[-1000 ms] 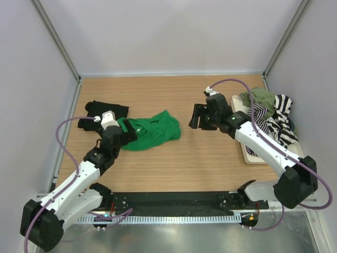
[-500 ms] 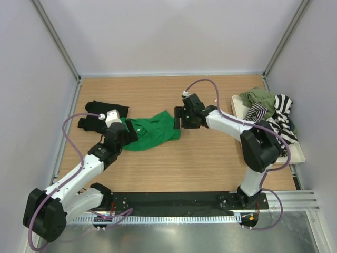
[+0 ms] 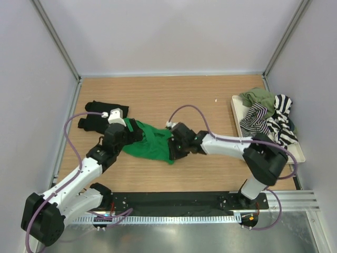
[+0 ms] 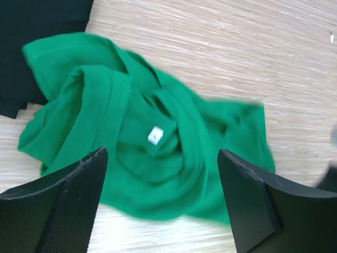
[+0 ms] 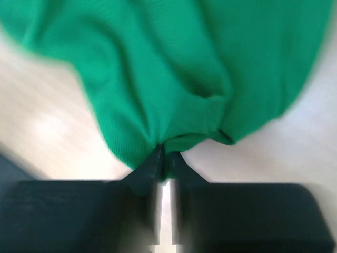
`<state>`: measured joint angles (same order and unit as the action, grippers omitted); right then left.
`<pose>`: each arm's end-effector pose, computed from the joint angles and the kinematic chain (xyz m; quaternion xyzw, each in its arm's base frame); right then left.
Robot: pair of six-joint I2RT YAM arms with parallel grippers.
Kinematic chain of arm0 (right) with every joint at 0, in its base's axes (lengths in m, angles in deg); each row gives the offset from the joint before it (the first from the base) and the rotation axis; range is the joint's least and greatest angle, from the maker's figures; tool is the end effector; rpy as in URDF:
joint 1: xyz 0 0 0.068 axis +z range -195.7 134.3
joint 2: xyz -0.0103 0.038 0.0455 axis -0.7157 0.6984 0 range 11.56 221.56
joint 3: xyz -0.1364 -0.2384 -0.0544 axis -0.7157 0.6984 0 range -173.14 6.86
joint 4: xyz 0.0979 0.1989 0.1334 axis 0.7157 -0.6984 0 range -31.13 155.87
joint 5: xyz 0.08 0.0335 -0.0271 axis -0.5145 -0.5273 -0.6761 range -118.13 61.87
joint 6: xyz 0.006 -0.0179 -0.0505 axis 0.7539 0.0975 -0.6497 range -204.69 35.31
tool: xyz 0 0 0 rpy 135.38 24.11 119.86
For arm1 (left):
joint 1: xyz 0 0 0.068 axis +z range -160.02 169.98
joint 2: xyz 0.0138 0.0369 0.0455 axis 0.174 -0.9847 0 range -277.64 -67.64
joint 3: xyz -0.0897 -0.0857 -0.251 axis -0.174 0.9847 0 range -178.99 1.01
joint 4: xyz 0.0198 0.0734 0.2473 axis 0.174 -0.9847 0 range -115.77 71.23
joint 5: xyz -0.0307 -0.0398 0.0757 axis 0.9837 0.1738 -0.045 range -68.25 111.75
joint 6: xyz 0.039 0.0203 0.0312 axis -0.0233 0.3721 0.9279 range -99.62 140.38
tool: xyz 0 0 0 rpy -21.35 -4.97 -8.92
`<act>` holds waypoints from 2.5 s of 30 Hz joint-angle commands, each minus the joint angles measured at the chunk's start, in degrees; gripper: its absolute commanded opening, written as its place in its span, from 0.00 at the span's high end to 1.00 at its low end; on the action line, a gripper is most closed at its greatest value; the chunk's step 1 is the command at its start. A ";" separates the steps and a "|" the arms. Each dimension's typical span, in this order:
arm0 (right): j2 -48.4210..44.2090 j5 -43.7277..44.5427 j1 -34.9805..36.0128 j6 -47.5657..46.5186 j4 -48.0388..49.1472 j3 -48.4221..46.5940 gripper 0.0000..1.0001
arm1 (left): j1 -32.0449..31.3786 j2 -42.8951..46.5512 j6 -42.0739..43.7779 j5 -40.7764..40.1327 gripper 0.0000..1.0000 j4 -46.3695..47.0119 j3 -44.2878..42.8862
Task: Fold and stack the tank tops
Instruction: Flatten the tank top out
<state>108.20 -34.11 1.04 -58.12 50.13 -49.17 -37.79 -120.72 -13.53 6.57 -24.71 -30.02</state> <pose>0.2267 0.2464 0.1800 -0.1823 0.9385 0.2126 0.2020 0.1809 -0.0846 0.2444 -0.1134 0.8448 -0.1645 0.4964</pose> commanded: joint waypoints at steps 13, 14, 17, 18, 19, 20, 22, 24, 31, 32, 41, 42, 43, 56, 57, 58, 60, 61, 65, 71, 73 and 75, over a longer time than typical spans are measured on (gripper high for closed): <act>-12.54 9.23 1.08 -1.17 -3.77 0.23 0.38 | -1.06 -6.85 -5.29 2.42 0.01 -2.94 -5.88; -10.61 8.88 0.90 -1.08 -3.42 -0.13 0.39 | -1.06 -8.78 -5.20 4.78 0.06 -2.77 -6.67; -6.57 8.44 -0.24 -0.29 -1.57 -1.36 0.41 | -1.67 -12.48 -4.85 6.65 0.28 -3.90 -10.17; -5.42 8.53 -0.68 -0.03 -0.70 -1.62 0.43 | -2.98 -15.18 -4.15 5.96 0.29 -5.39 -11.24; -4.28 8.96 -1.64 0.58 -0.34 -2.76 0.48 | -3.95 -16.17 -3.88 4.65 0.31 -5.66 -11.95; -1.92 11.05 -2.18 1.11 -0.60 -3.55 0.50 | -4.83 -17.22 -3.62 2.28 0.32 -5.93 -12.82; 0.20 10.90 -3.66 1.82 -1.30 -6.18 0.51 | -6.68 -19.60 -3.18 1.82 0.33 -5.93 -13.62; 2.75 9.32 -3.85 1.82 -0.95 -7.42 0.48 | -8.43 -21.53 -3.00 0.69 0.34 -6.02 -14.67; 7.85 2.47 -3.85 2.26 0.19 -11.29 0.59 | -9.85 -27.86 -4.67 -3.81 0.32 -10.85 -17.84; 7.95 1.68 -3.85 2.52 0.45 -11.12 0.63 | -9.85 -28.39 -4.59 -3.46 0.32 -10.94 -17.93; 3.04 1.93 -5.43 3.75 2.74 -6.64 0.99 | -9.23 -38.22 -6.34 -1.00 0.41 -13.57 -23.20; 2.24 2.20 -5.69 3.84 3.00 -6.11 0.99 | -9.23 -38.85 -6.43 -0.91 0.49 -13.75 -23.90; 1.54 2.46 -6.22 4.10 3.00 -5.24 0.99 | -9.23 -39.55 -6.52 -1.08 0.55 -13.93 -25.12; -12.07 8.60 -24.41 5.43 -8.23 -8.74 0.99 | 0.25 -29.64 -7.31 -1.34 1.00 -23.51 -43.41; -14.09 11.92 -24.59 5.34 -8.94 -9.35 0.99 | 0.26 -27.19 -7.05 -2.04 1.00 -22.99 -43.94; -18.72 13.35 -24.68 5.34 -9.73 -9.45 0.99 | 0.26 -22.64 -6.87 -2.74 1.00 -22.20 -43.68; -23.40 14.85 -24.68 4.90 -10.79 -7.79 0.99 | 0.26 -16.82 -7.22 -3.54 1.00 -19.30 -40.11; -27.26 15.46 -24.68 4.81 -10.88 -6.73 0.99 | 0.17 -11.22 -7.66 -3.63 1.00 -17.29 -38.08; -35.61 14.85 -24.77 5.25 -12.90 -0.23 0.90 | 0.26 1.18 -10.12 -5.55 1.00 -15.51 -25.87; -46.70 11.53 -24.68 7.01 -11.33 12.24 0.43 | 0.26 18.43 -16.71 -10.47 0.53 -19.28 -5.73; -47.86 11.08 -24.68 7.27 -11.67 13.75 0.41 | 0.26 24.58 -18.73 -12.49 0.29 -23.39 -1.94; -48.65 10.55 -24.59 7.18 -11.93 15.25 0.42 | 0.26 29.67 -20.13 -16.52 0.12 -27.01 -0.97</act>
<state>61.64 -22.37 -23.71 -51.50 37.49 -34.68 -37.66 -97.68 -29.64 -2.28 -47.61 -30.72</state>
